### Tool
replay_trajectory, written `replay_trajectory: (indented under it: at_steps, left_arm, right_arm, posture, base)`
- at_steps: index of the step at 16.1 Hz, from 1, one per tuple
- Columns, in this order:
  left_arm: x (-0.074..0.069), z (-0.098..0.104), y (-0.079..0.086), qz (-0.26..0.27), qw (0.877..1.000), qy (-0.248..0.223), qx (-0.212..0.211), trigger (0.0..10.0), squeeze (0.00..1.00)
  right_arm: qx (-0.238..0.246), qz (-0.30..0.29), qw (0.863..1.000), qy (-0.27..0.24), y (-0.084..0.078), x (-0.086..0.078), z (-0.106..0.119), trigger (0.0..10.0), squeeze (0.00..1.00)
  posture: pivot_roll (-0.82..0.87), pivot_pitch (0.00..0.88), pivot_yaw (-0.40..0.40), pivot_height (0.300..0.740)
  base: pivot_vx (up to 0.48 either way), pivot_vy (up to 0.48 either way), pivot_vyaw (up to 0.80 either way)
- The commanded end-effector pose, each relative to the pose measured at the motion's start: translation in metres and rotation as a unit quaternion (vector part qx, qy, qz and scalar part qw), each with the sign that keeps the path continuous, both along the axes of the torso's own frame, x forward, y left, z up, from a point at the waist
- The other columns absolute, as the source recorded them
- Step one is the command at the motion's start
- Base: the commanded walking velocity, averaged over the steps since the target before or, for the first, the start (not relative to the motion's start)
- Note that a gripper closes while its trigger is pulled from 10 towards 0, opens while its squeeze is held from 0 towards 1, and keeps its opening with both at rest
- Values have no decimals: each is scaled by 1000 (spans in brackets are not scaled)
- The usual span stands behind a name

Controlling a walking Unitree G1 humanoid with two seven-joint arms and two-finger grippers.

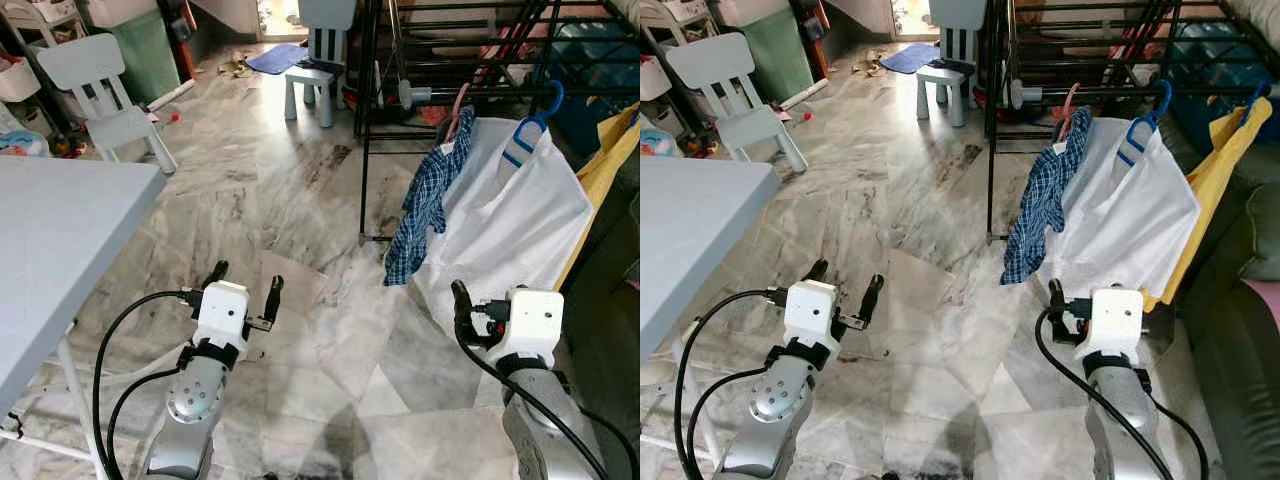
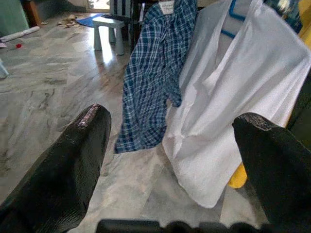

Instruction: Hang hanger

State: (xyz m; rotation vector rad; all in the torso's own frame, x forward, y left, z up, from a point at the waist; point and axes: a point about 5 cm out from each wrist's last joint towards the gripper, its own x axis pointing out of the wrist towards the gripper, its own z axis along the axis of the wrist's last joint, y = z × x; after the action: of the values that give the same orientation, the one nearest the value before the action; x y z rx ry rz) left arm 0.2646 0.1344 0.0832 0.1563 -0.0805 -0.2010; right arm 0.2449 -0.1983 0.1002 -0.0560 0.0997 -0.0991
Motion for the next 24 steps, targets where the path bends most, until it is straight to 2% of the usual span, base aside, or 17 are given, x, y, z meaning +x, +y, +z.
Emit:
replay_trajectory:
  at_steps: [1, 5, 7, 8, 11, 16, 19, 21, 24]
  left_arm:
    - [-2, -1, 2, 0, 1000, 4, 1, 10000, 0]
    - [0, 3, 0, -2, 1000, 2, -14, 10000, 0]
    - [1, 10, 7, 0, 1000, -7, -26, 10000, 0]
    - [3, 19, 13, -1, 999, -15, -33, 10000, 0]
    - [12, 34, 12, 2, 999, -39, -37, 10000, 0]
    - [9, 30, 13, 22, 999, -37, -34, 10000, 0]
    - [14, 47, 13, 38, 996, -64, -43, 10000, 0]
    - [14, 35, 13, 24, 997, -32, -68, 10000, 0]
    - [15, 33, 6, 9, 997, -27, -78, 10000, 0]
  right_arm:
    - [15, 2, 1000, 5, 2, -2, 0, 10000, 0]
    - [20, 12, 1000, 9, 4, -6, 0, 10000, 0]
    - [20, 10, 1000, 1, 5, -9, 5, 10000, 0]
    - [4, 12, 1000, -9, 5, -12, 13, 10000, 0]
    - [0, 8, 1000, -22, 0, -15, 21, 10000, 0]
    - [-18, -4, 1000, -20, -4, -9, 21, 10000, 0]
    - [-22, -9, 999, -47, 2, -6, 27, 10000, 0]
    - [-15, -4, 999, -37, 4, -4, 23, 10000, 0]
    - [-8, 3, 999, -41, 5, -3, 25, 10000, 0]
  posture:
    - [-131, 115, 78, 740]
    - [-142, 126, 73, 740]
    - [-147, 133, 78, 740]
    - [-142, 136, 82, 740]
    - [-128, 115, 78, 740]
    - [-129, 95, 74, 740]
    - [-120, 77, 71, 740]
    - [-130, 70, 72, 740]
    - [-140, 66, 78, 740]
  base:
    - [0, 0, 0]
    - [0, 0, 0]
    - [0, 0, 0]
    - [0, 0, 0]
    - [0, 0, 0]
    - [0, 0, 0]
    - [0, 0, 0]
    - [0, 0, 0]
    - [0, 0, 0]
